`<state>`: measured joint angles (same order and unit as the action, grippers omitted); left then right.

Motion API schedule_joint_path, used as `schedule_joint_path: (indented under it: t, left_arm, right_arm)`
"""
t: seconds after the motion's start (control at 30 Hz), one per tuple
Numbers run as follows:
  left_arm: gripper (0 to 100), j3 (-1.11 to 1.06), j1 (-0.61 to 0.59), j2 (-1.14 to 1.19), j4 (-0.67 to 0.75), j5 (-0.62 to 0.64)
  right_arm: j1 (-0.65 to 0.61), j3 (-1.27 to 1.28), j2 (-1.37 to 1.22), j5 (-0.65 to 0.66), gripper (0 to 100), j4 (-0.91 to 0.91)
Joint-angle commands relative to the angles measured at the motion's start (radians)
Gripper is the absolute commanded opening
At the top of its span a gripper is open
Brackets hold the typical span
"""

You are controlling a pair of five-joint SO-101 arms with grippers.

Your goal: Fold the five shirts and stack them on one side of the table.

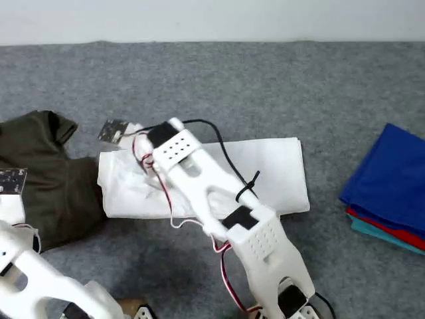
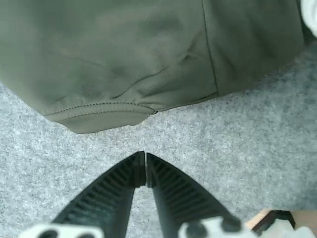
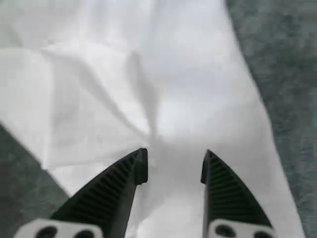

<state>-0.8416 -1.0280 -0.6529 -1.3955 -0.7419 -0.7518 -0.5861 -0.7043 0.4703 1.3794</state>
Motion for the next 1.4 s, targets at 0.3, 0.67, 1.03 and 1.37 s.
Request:
schedule_joint_path:
  t: [0.3, 0.67, 1.03, 1.37]
  left_arm:
    - [2, 0.01, 0.003, -0.034, 0.015, -0.015]
    - [2, 0.012, 0.003, -0.034, 0.018, -0.015]
    - [2, 0.012, 0.003, -0.029, 0.02, -0.015]
    - [2, 0.012, 0.002, -0.035, 0.02, -0.063]
  right_arm:
    - [-0.018, -0.249, 0.084, -0.071, 18.0, 0.231]
    - [-0.119, -0.203, 0.07, -0.072, 1.0, 0.414]
    - [0.105, -0.172, -0.194, -0.04, 1.0, 0.275]
    - [0.048, -0.373, -0.097, -0.04, 1.0, 0.415]
